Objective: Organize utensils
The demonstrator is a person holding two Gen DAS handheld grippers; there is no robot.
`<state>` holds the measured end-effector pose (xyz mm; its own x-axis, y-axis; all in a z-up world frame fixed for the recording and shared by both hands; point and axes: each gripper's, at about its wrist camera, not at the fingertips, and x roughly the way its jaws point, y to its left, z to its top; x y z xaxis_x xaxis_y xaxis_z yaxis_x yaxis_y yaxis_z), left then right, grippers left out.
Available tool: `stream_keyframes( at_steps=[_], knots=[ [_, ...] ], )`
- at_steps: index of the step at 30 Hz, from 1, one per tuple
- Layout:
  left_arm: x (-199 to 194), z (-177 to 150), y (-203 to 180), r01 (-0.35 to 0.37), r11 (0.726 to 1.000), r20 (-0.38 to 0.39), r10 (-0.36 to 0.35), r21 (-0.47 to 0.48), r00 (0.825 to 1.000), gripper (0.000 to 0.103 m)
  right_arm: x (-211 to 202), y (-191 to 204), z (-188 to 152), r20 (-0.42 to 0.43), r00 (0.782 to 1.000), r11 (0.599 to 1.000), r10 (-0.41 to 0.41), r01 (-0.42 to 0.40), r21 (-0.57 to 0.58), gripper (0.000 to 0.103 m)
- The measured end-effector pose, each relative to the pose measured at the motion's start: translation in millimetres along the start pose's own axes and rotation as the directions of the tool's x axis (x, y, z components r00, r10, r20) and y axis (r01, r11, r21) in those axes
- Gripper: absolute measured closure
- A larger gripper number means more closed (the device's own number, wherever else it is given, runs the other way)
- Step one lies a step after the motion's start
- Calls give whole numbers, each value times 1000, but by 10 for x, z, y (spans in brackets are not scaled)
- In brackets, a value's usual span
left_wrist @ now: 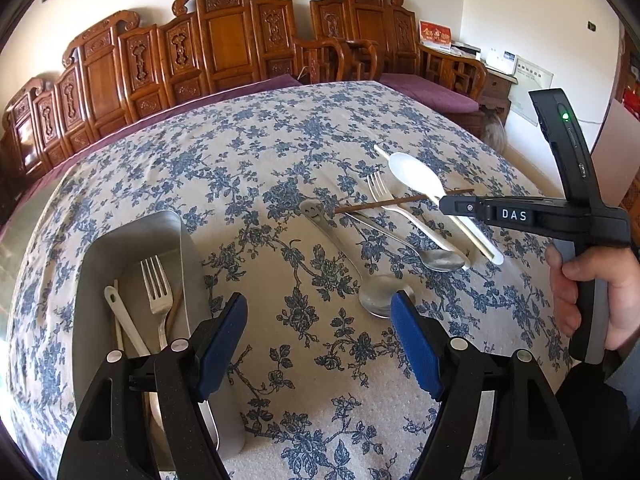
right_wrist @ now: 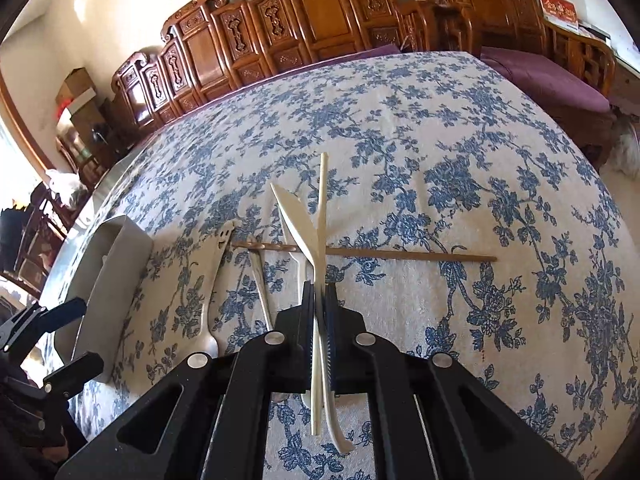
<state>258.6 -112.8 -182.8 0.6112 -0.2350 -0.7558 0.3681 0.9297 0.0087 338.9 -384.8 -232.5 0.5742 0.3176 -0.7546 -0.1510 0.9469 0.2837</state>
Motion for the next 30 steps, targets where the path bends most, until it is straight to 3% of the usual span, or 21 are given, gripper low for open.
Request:
stream_keyframes(
  at_steps=[9,15,18,21,30],
  knots=[
    [-18,1,-13,5,1000,1,-5,5,1000,32,112,-92,-14,-37,998,999,-41,42,23,94],
    [-20,5,-16,4,1000,-1,-4,8,1000,32,77,-21,-30,-31,998,998,-52,51,-25,93],
    [-18,4,-16,4,1000,0,-4,8,1000,32,94,42,-60,-42,997,996,-70,67,-63,83],
    [-20,3,-19,6,1000,0,-6,9,1000,32,129,83,-100,-62,994,991,-89,83,-101,80],
    [-28,-3,-30,8,1000,0,-8,9,1000,32,-20,140,-79,6,994,985,-108,108,-134,80]
  ],
)
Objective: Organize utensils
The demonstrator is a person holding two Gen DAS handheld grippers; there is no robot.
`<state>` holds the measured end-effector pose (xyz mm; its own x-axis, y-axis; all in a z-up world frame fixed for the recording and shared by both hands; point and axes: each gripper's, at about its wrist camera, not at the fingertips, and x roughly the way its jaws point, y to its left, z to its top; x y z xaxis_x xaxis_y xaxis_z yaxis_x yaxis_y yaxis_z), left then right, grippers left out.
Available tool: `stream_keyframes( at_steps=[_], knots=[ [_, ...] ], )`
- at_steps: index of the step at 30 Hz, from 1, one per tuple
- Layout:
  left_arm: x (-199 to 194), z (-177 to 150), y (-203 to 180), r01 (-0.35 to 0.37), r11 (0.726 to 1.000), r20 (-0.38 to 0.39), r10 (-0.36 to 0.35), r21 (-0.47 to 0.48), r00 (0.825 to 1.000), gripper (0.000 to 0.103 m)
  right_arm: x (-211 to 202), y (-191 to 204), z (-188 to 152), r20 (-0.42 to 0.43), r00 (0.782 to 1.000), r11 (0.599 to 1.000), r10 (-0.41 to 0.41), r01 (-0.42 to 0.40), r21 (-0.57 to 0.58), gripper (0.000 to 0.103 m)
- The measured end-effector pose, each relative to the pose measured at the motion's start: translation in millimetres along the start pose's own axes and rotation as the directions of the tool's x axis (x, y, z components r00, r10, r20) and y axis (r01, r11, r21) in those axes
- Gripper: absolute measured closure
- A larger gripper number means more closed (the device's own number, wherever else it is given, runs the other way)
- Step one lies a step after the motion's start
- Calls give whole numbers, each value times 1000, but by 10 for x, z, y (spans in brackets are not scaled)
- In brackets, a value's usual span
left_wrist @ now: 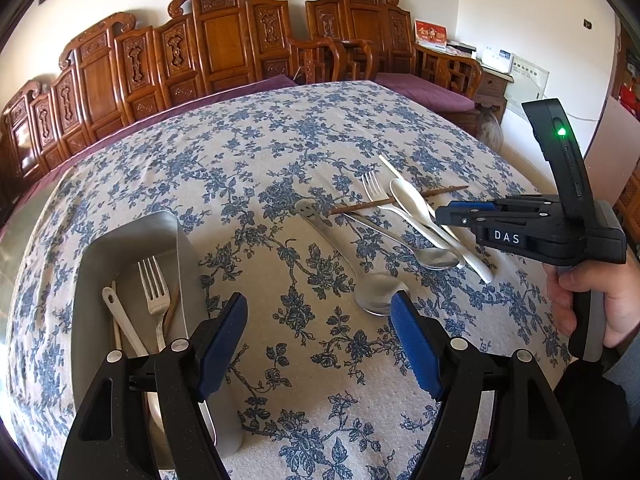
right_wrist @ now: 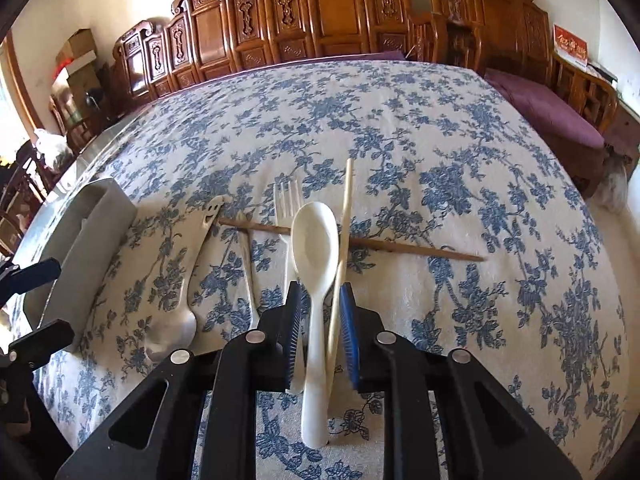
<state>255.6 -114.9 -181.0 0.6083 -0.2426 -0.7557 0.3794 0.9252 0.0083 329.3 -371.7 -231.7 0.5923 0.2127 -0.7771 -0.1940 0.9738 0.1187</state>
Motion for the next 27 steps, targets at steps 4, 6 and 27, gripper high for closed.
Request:
stream_keyframes(
  at_steps=[4,6,27],
  knots=[
    [0,-4,-2,1,1000,0,-1,3,1000,32,-13,-17,28,7,999,999,36,-36,11,81],
    [6,-4,4,3,1000,-2,-3,2,1000,32,29,15,15,-16,999,999,40,-40,-6,83],
    [16,52,-101,-8,1000,-18,8,20,1000,32,134,66,-70,-96,994,995,-44,35,-93,94]
  ],
)
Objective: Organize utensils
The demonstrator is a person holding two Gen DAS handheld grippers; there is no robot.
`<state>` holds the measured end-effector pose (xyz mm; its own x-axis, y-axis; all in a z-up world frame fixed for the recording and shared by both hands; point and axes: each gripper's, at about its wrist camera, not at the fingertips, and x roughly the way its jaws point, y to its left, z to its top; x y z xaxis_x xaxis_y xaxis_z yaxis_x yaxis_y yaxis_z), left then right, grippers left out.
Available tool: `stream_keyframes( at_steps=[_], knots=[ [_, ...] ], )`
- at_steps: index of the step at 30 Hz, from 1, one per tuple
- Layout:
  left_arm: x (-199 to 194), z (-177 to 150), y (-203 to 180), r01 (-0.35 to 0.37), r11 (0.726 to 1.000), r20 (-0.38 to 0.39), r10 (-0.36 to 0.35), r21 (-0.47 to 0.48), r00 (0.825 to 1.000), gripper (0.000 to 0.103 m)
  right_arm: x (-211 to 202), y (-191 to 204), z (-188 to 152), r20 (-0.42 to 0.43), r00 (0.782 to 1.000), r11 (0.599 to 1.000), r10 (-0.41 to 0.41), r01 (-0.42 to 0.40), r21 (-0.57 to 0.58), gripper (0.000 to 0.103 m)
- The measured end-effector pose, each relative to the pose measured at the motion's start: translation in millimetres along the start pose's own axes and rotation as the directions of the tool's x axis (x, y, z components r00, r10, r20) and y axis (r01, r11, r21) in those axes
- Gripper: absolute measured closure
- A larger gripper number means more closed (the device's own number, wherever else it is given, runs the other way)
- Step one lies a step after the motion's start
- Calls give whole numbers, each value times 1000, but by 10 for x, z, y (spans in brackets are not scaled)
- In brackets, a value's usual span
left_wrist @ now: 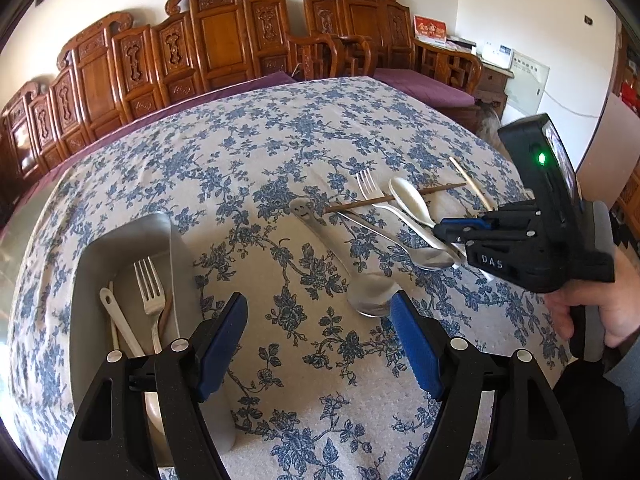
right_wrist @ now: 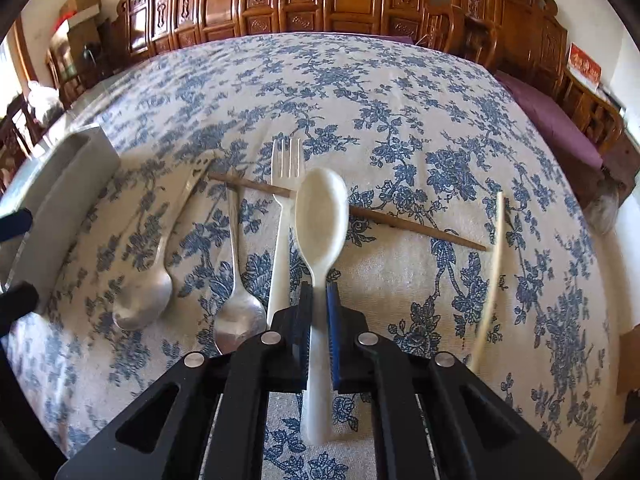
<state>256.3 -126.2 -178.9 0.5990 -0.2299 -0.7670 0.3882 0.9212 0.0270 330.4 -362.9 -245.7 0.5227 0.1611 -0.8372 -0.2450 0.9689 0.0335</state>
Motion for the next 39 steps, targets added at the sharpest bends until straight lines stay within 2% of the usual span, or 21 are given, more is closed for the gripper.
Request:
stream_keyframes(
  at_steps=[5,8,10,12,15,18,20,22,25,26,27,30,39],
  knots=[
    [164,68,-81,13,1000,-25,-14,-26,1000,33,-235,-149,60,106,993,996,47,-55,75,94],
    [358,127,-87,23,998,-64,-26,-53,998,42,-353,-274,80,162,986,991,51,-69,112,94],
    [526,189,-66,45,995,-102,-55,-90,993,47,-378,-345,94,174,983,988,53,-77,132,94],
    [670,243,-62,39,993,-131,-53,-108,990,56,-382,-396,95,177,983,986,57,-84,146,94],
    [869,308,-59,23,992,-175,-45,-122,984,62,-368,-416,111,178,982,983,69,-98,154,94],
    [1015,334,-81,-3,992,-210,-23,-124,977,63,-363,-410,119,182,980,981,83,-112,157,94],
    [1053,359,-107,-26,993,-213,1,-115,977,63,-356,-400,130,185,978,979,95,-125,159,94],
    [1065,363,-123,-51,993,-215,27,-107,976,67,-355,-377,127,185,977,979,101,-131,155,94],
    [1033,336,-129,-52,994,-215,29,-100,976,81,-356,-360,134,186,976,978,110,-140,154,94],
    [1023,330,-116,-50,994,-216,27,-102,976,90,-357,-355,139,188,976,977,113,-143,155,94],
    [1010,319,-101,-46,994,-219,23,-101,976,94,-359,-344,143,188,975,977,117,-147,154,94],
    [990,297,-40,-31,994,-228,7,-103,974,98,-364,-313,149,189,975,979,118,-146,145,94],
    [773,194,18,-36,997,-213,20,-73,977,98,-377,-182,162,186,975,983,123,-145,112,94]
  ],
)
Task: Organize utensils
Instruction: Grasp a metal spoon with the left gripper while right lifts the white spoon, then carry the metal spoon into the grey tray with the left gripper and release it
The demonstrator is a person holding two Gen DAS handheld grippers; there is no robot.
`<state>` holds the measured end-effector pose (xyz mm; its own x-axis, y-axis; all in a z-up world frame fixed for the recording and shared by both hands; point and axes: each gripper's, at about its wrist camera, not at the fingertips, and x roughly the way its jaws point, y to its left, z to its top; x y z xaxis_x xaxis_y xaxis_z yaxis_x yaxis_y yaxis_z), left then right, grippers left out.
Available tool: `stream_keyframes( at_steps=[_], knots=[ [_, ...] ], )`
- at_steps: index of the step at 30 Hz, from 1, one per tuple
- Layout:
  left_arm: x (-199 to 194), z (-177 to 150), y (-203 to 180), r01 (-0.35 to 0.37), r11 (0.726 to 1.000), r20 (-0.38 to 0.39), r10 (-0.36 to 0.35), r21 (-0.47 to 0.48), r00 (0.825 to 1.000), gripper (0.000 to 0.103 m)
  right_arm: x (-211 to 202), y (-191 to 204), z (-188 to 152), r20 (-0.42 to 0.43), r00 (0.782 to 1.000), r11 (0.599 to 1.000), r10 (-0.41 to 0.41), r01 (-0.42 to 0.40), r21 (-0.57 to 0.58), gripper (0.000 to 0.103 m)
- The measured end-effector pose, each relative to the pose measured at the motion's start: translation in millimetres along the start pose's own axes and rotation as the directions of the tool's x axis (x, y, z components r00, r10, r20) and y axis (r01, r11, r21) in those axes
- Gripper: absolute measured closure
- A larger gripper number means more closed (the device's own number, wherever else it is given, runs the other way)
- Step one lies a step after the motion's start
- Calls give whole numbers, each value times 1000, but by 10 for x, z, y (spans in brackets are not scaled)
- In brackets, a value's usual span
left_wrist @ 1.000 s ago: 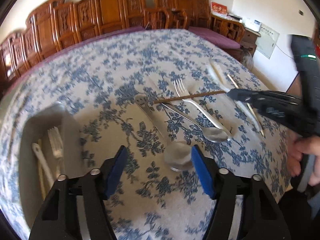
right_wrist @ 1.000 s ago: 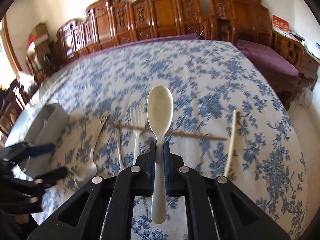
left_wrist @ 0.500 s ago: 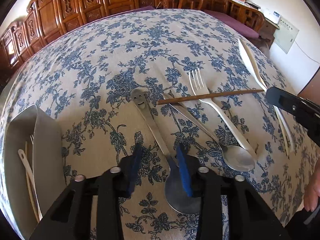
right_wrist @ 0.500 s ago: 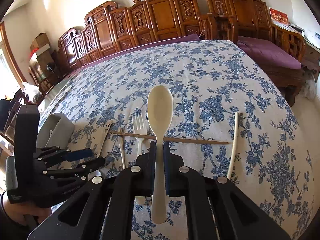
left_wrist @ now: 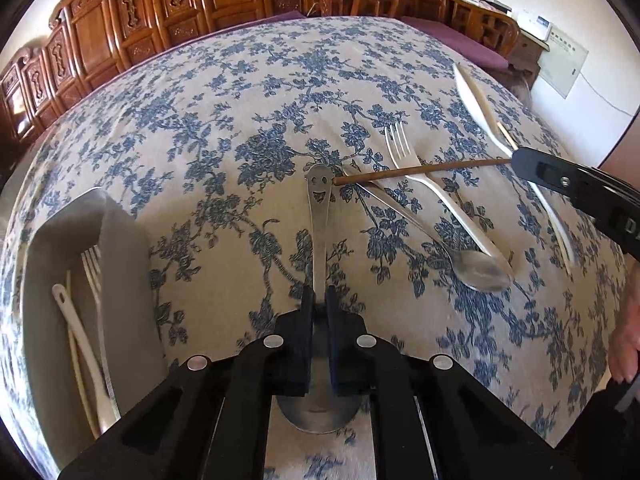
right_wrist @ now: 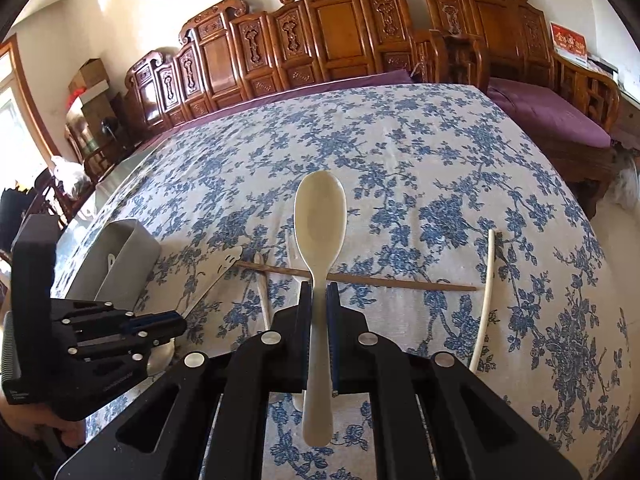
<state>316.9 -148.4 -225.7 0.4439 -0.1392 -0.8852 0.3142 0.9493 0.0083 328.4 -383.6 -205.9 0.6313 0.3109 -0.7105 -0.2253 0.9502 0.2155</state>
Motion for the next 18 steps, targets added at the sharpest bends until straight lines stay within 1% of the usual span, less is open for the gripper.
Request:
stream_keyframes(
  at_steps=[5,10,18],
  knots=[
    [-153,-46,60,-5,1000,27,5,1,1000,98,11,135,-16,-6,1000,999,-2,1,-41,94],
    [-374,-63,173,2,1000,66,-1,-18,998,98,9,244,-30,-10,1000,998,2,-3,-66,94],
    [-729,-143,385,-14,999,124,18,-37,992,98,-62,544,-18,3,999,993,48,-47,-112,94]
  ],
)
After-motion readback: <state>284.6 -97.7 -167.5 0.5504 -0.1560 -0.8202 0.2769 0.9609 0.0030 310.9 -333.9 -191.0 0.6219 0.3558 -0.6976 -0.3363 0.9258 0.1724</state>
